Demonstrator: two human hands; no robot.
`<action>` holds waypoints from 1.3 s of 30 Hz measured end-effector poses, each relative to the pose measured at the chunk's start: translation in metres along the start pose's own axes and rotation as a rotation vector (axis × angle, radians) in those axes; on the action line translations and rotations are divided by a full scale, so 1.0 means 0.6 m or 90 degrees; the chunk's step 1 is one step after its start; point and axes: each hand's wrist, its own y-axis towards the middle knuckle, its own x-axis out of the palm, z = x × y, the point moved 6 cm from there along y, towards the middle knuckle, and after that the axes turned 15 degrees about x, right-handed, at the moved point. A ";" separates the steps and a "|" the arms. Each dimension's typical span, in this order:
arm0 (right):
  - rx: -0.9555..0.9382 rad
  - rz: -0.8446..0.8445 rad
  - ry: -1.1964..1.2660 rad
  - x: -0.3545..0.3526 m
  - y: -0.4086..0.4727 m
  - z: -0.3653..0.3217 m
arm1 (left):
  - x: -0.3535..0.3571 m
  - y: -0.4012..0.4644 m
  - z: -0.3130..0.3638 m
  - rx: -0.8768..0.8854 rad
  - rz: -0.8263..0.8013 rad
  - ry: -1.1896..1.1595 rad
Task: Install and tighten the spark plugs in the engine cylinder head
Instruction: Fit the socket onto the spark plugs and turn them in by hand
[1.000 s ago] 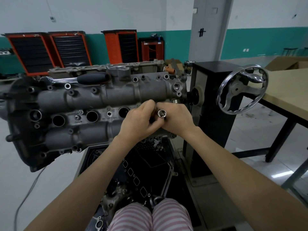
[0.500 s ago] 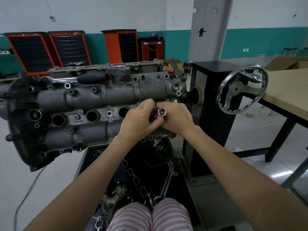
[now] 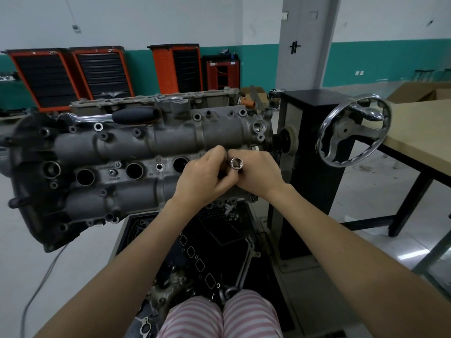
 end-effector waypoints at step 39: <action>0.011 0.029 0.020 -0.002 -0.003 0.001 | 0.004 -0.002 -0.005 0.029 -0.002 0.074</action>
